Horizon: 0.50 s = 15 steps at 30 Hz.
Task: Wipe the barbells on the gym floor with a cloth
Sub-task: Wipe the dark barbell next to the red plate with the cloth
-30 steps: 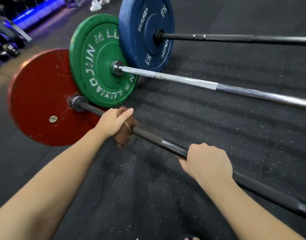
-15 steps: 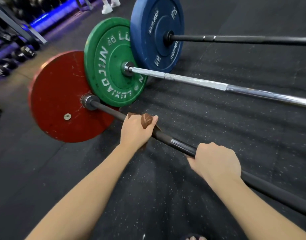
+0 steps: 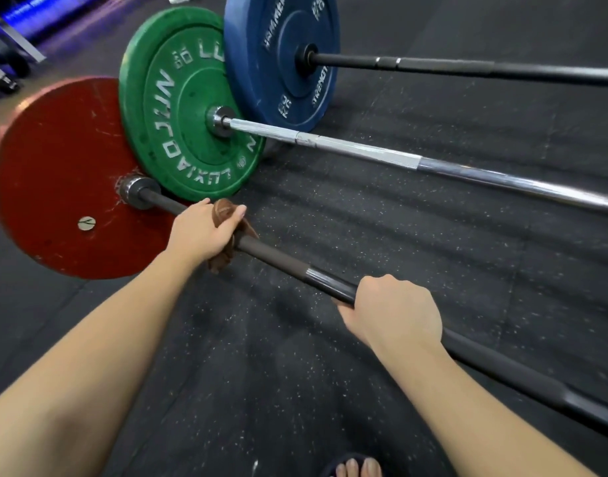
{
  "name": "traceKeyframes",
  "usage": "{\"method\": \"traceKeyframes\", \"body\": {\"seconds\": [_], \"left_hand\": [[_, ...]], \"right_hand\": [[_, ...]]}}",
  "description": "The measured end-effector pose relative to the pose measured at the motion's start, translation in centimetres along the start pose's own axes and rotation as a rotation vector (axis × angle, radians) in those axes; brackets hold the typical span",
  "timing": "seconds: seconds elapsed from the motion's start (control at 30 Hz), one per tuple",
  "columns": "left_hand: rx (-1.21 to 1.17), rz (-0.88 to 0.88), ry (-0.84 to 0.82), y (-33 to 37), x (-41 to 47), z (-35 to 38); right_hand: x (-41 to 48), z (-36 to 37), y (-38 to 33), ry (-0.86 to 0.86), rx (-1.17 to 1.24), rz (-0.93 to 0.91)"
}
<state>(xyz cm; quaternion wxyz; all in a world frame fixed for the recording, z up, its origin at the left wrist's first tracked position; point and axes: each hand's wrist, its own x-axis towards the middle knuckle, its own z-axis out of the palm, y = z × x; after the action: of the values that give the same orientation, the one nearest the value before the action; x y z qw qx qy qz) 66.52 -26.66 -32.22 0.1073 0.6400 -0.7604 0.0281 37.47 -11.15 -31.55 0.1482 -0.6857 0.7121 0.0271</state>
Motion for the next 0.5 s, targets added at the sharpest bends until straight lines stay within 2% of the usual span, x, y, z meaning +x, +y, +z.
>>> {"method": "traceKeyframes", "body": {"seconds": [0.13,0.3,0.4,0.5], "left_hand": [[-0.141,-0.169,0.051,0.9,-0.3,0.6],[0.0,-0.06,-0.081,4.1,-1.2,-0.8],[-0.039,0.009,-0.104,7.2,-2.9,-0.1],[-0.094,0.077,-0.167,6.8,-2.6,-0.1]], "right_hand": [[-0.1,-0.3,0.0,-0.013,0.014,0.0],[-0.1,-0.3,0.0,-0.012,0.043,-0.007],[-0.3,-0.6,0.1,-0.019,0.061,-0.015],[-0.4,-0.6,0.1,-0.024,0.056,-0.034]]}}
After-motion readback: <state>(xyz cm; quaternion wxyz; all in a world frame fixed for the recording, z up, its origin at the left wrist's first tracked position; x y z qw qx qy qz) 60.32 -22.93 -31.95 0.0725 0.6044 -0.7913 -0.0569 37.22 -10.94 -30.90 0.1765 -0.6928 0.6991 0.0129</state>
